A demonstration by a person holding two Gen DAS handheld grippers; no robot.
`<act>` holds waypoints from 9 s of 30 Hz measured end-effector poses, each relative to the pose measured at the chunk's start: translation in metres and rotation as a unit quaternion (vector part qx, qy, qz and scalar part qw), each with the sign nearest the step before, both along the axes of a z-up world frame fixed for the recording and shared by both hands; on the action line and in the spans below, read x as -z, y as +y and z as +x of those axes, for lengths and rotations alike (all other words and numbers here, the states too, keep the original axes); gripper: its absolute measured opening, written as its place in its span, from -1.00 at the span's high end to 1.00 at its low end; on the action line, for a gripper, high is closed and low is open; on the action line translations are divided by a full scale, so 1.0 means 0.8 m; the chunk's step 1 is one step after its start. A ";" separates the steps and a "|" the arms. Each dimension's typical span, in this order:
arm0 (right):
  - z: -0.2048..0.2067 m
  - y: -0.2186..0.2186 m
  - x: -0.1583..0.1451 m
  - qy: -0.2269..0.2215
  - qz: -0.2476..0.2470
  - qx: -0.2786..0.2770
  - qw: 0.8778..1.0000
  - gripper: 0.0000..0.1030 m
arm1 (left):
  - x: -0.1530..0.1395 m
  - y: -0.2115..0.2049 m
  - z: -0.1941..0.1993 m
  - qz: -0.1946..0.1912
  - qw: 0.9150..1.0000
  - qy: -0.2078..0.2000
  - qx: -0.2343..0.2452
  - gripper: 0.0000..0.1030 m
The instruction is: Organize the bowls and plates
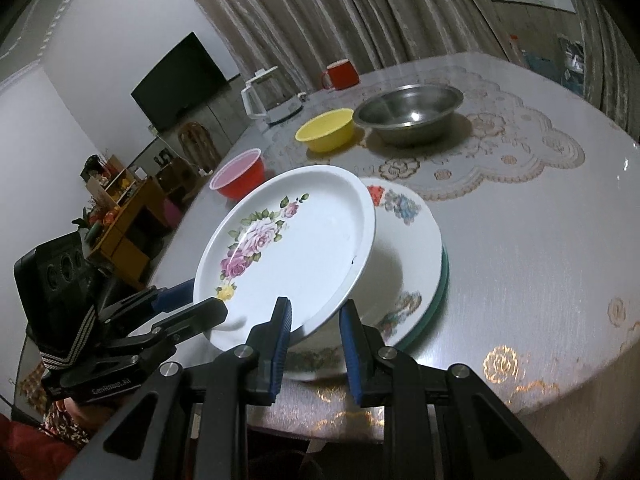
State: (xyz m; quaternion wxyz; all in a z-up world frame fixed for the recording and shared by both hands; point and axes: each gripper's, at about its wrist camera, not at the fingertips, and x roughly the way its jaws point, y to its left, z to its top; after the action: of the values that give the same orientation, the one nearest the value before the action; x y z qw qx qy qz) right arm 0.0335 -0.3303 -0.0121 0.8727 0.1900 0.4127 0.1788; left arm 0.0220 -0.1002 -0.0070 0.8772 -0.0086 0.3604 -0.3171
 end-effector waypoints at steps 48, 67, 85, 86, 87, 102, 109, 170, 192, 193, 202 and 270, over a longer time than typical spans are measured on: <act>0.054 0.009 -0.009 0.054 -0.154 0.014 0.986 0.41 | 0.003 -0.031 0.029 0.055 0.997 0.046 -0.012 -0.25; 0.067 0.004 0.015 0.062 -0.160 0.003 0.985 0.66 | 0.014 -0.036 0.038 0.076 0.996 0.042 -0.015 -0.39; 0.076 -0.021 -0.016 0.009 -0.107 0.025 0.994 0.39 | -0.014 -0.045 0.077 0.111 0.992 0.033 -0.047 -0.66; 0.079 -0.024 -0.017 0.010 -0.105 0.027 0.994 0.39 | -0.015 -0.046 0.079 0.111 0.992 0.033 -0.048 -0.66; 0.083 -0.027 -0.017 0.010 -0.104 0.030 0.994 0.39 | -0.016 -0.047 0.083 0.114 0.992 0.033 -0.050 -0.68; 0.141 -0.077 -0.001 0.028 -0.083 0.075 0.993 0.24 | -0.018 -0.058 0.136 0.111 0.990 0.059 -0.063 -0.82; 0.183 -0.089 0.001 0.026 -0.112 0.082 0.990 0.23 | -0.027 -0.053 0.172 0.089 0.990 0.071 -0.081 -0.91; 0.355 -0.120 0.082 0.007 -0.056 0.117 0.991 0.61 | 0.047 -0.175 0.384 0.102 0.984 0.143 -0.037 0.27; 0.349 -0.129 0.080 -0.001 -0.052 0.141 0.989 0.75 | 0.036 -0.181 0.371 0.110 0.985 0.134 -0.018 0.43; 0.346 -0.131 0.079 -0.006 -0.046 0.144 0.988 0.76 | 0.034 -0.181 0.368 0.110 0.985 0.134 -0.015 0.43; 0.321 -0.133 0.074 -0.021 -0.040 0.147 0.988 0.77 | 0.012 -0.176 0.352 0.102 0.987 0.121 -0.004 0.43; 0.115 0.114 -0.018 -0.026 -0.005 -0.028 0.999 0.71 | -0.023 0.127 0.060 -0.004 0.986 0.092 -0.142 0.43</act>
State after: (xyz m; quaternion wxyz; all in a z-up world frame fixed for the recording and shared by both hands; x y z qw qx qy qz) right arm 0.1257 -0.2392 0.0024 0.8786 0.1696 0.3960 0.2062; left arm 0.0702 0.0011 0.0113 0.8765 -0.0923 0.4331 -0.1888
